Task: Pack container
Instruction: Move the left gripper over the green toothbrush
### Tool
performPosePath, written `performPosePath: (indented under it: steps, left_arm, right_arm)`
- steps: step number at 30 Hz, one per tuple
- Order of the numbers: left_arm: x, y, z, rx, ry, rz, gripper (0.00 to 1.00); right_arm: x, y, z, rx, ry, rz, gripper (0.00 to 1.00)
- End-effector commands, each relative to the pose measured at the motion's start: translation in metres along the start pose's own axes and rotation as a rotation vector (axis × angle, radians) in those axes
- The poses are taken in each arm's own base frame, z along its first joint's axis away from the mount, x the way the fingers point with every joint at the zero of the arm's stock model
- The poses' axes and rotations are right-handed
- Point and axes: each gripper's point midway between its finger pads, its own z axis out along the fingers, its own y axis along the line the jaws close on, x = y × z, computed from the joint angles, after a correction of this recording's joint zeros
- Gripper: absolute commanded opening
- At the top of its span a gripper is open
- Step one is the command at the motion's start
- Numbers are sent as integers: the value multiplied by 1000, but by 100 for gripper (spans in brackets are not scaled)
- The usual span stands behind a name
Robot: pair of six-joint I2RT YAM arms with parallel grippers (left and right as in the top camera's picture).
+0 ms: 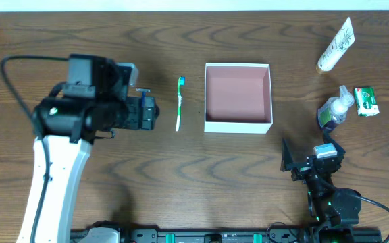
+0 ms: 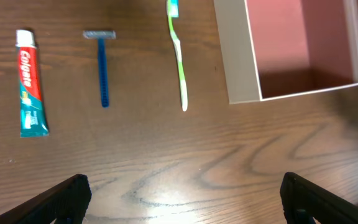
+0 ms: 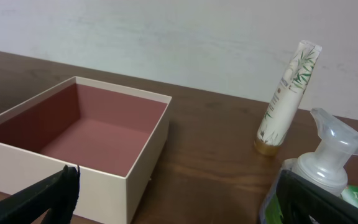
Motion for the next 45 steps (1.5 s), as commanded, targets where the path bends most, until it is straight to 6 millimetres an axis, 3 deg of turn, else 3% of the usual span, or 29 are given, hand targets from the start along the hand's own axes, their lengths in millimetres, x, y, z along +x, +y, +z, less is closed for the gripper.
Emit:
performPosePath:
  steps: [1,4,8,14,19,25,29,35,45]
  left_arm:
    - [-8,-7,7,14,2,35,98]
    - [-21,-12,18,31,-23,53,98]
    - [-33,-4,46,-47,-10,38,98]
    - [-33,6,97,-166,72,40,98]
    - [-35,8,134,-169,107,30,98]
    - [-40,13,169,-169,108,-32,98]
    - [-42,3,189,-135,109,-15,98]
    - [-37,-14,213,-124,120,33,98]
    - [-38,3,220,-203,110,-12,98]
  right_arm:
    - [1,4,0,-18,3,-6,99]
    - [1,4,0,-18,3,-6,99]
    - [1,4,0,-18,3,-6,99]
    - [1,4,0,-18,3,-6,99]
    - [1,4,0,-18,3,-6,99]
    - [1,4,0,-18,3,-6,99]
    - [1,4,0,-18,3,-6,99]
    - [1,4,0,-18,3,-6,99]
    - [1,4,0,-18,3,-6,99]
